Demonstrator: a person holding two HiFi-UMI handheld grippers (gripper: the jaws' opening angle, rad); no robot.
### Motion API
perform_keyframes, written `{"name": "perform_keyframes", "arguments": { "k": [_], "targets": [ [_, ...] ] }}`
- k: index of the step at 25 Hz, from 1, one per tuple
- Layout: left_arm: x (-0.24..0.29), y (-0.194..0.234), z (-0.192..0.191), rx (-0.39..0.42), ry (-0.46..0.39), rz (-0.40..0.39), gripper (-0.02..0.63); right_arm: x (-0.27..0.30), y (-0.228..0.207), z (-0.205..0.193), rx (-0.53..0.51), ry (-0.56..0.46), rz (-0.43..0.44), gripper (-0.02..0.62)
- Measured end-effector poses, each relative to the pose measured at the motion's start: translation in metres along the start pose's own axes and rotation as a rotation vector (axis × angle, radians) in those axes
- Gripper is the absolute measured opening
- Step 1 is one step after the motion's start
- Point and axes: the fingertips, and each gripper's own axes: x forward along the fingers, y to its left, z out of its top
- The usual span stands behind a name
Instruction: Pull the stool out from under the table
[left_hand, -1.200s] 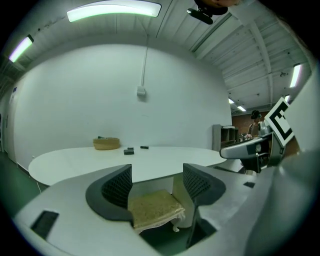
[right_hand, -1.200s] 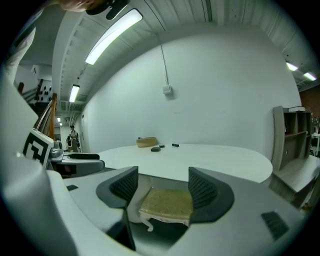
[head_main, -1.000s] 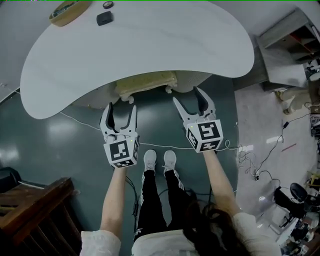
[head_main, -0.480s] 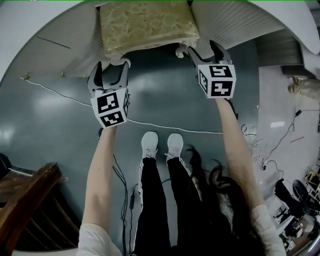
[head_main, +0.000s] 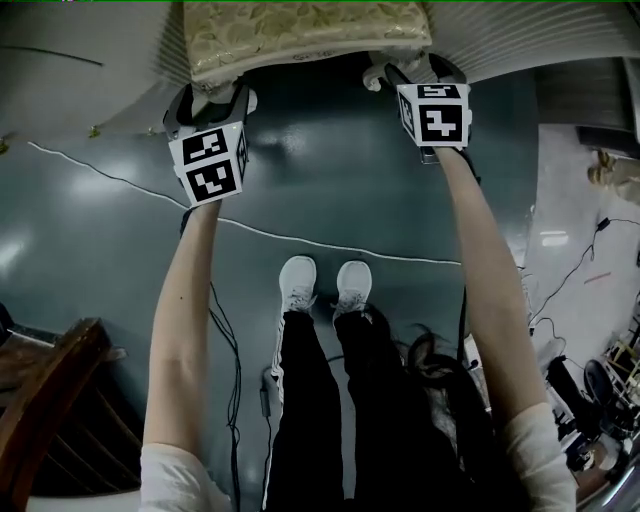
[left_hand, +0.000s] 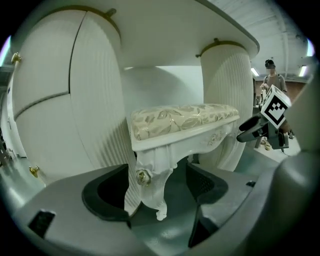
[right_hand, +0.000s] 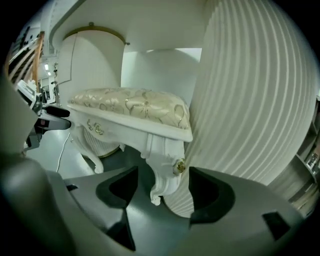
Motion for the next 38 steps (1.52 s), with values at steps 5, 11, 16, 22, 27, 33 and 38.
{"name": "perform_keyframes", "arguments": {
  "k": [5, 11, 16, 22, 27, 33, 38],
  "targets": [
    [0.020, 0.001, -0.011, 0.035, 0.041, 0.007, 0.331, 0.022, -0.002, -0.012, -0.029, 0.052, -0.019, 0.311],
    [0.036, 0.012, -0.025, 0.062, 0.120, 0.020, 0.330, 0.036, -0.004, -0.012, -0.032, 0.073, -0.028, 0.310],
    [0.043, 0.012, -0.029, 0.116, 0.157, -0.005, 0.305, 0.048, -0.010, -0.013, -0.060, 0.116, -0.072, 0.278],
    [0.042, 0.012, -0.030, 0.139, 0.142, -0.031, 0.281, 0.045, -0.009, -0.014, -0.020, 0.121, -0.092, 0.264],
    [0.039, 0.018, -0.025, 0.193, 0.165, -0.055, 0.279, 0.024, 0.001, -0.023, 0.024, 0.107, -0.108, 0.262],
    [0.026, 0.043, -0.039, 0.227, 0.222, -0.077, 0.279, 0.002, 0.043, -0.035, 0.072, 0.107, -0.112, 0.258],
    [0.014, 0.040, -0.049, 0.212, 0.243, -0.078, 0.279, -0.004, 0.048, -0.045, 0.057, 0.119, -0.092, 0.258]
  ]
}}
